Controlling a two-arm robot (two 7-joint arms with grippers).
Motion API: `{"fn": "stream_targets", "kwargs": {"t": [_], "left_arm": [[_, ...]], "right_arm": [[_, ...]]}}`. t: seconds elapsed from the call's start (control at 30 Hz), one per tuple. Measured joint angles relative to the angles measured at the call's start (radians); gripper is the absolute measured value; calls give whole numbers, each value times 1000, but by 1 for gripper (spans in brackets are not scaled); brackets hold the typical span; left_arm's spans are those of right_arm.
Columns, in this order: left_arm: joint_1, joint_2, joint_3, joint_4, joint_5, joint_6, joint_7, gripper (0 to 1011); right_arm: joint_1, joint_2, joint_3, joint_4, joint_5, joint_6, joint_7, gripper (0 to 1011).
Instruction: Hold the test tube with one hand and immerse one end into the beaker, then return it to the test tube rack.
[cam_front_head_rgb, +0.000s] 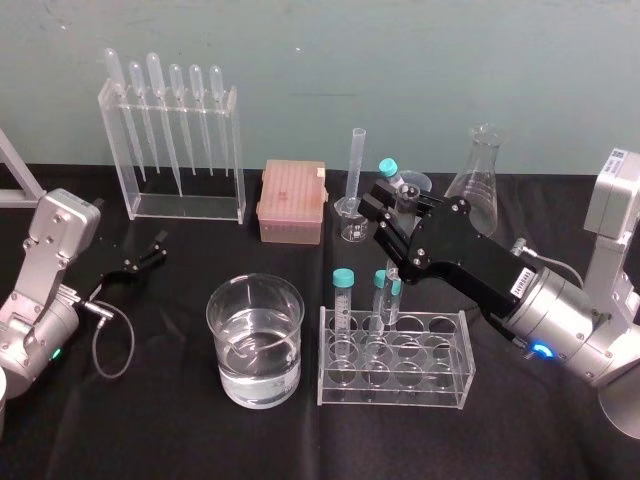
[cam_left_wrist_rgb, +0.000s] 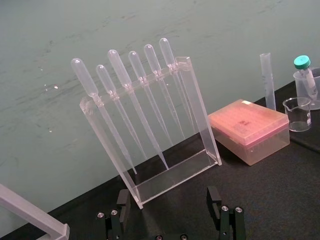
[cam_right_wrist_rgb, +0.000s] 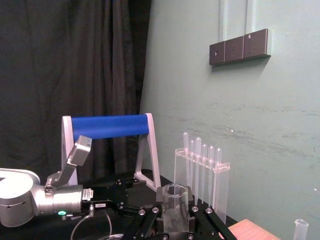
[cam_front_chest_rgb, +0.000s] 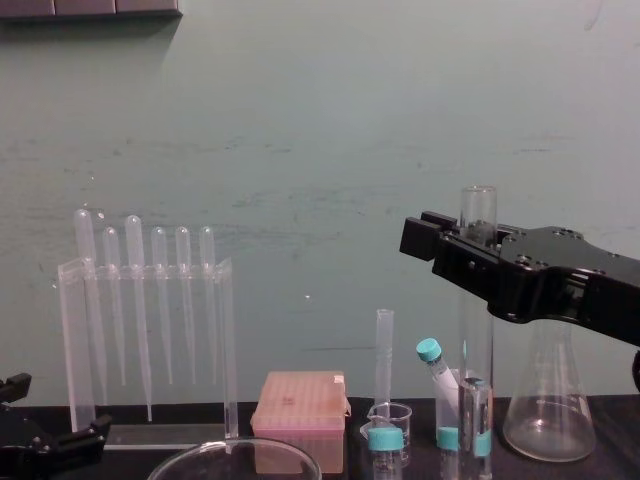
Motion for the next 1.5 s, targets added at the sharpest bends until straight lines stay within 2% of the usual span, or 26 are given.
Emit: {"fn": "stream_targets", "kwargs": {"t": [1.5], "left_arm": [[0,0,0,0,0,0,0,1000]], "right_arm": [[0,0,0,1,-1,-1,0,190]]}}
